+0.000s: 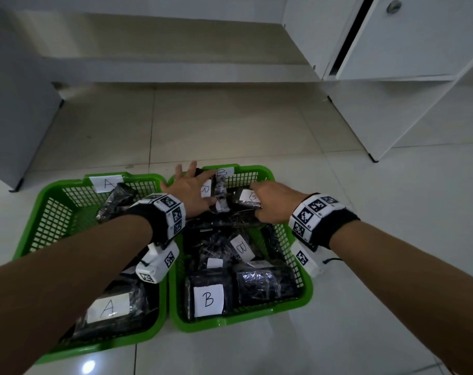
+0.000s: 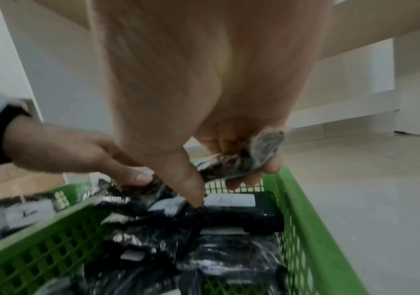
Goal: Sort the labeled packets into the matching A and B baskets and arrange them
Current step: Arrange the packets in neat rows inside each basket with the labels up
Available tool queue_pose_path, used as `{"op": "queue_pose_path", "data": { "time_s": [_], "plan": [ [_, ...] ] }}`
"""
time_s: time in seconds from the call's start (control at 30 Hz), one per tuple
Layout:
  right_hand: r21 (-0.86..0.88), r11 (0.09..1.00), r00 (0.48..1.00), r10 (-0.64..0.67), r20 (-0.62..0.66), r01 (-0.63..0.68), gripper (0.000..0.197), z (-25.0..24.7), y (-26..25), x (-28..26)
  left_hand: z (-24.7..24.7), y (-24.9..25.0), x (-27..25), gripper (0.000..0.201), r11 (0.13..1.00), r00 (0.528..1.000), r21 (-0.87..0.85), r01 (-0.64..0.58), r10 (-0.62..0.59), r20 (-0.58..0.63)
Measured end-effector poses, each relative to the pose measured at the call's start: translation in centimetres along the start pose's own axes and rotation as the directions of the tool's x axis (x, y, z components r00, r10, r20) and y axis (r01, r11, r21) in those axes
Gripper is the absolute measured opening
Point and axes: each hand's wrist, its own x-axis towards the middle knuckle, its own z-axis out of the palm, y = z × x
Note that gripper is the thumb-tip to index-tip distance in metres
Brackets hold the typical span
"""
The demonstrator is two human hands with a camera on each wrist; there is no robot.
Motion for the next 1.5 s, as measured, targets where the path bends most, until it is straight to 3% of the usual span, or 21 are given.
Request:
{"op": "queue_pose_path", "data": {
  "time_s": [0.13, 0.37, 0.53, 0.77, 1.17, 1.5],
  "plan": [
    [-0.138, 0.985, 0.994, -0.103, 0.039, 0.108, 0.051, 1.6, -0.4, 0.8, 0.4, -1.0, 0.8, 0.078, 0.998, 0.998, -0.020, -0.056, 0.057, 0.002],
    [-0.341, 0.934, 0.990, -0.131, -0.052, 0.106, 0.038, 2.2, -1.2, 1.4, 1.2, -1.3, 1.1, 0.079, 0.995, 0.995, 0.056, -0.083, 0.086, -0.053],
    [-0.297, 0.950, 0.987, -0.127, -0.100, 0.092, 0.028, 3.0, -0.3, 1.2, 1.3, -1.2, 1.0, 0.079, 0.990, 0.992, 0.102, -0.095, 0.102, -0.068],
    [-0.270, 0.957, 0.976, -0.154, -0.153, 0.109, 0.035, 4.2, 0.4, 1.5, 0.6, -1.4, 0.8, 0.081, 0.986, 0.989, 0.094, -0.137, 0.142, -0.039],
    [-0.284, 0.958, 0.986, -0.082, -0.142, 0.039, 0.045, 3.1, -0.6, 2.0, -0.1, -1.4, 0.7, 0.086, 0.988, 0.989, 0.040, -0.148, 0.148, 0.003],
    [-0.322, 0.946, 0.993, -0.066, -0.099, 0.031, 0.026, 3.3, -1.6, 2.2, 0.5, -1.6, 0.7, 0.081, 0.988, 0.990, 0.063, -0.140, 0.141, -0.018]
  ]
}}
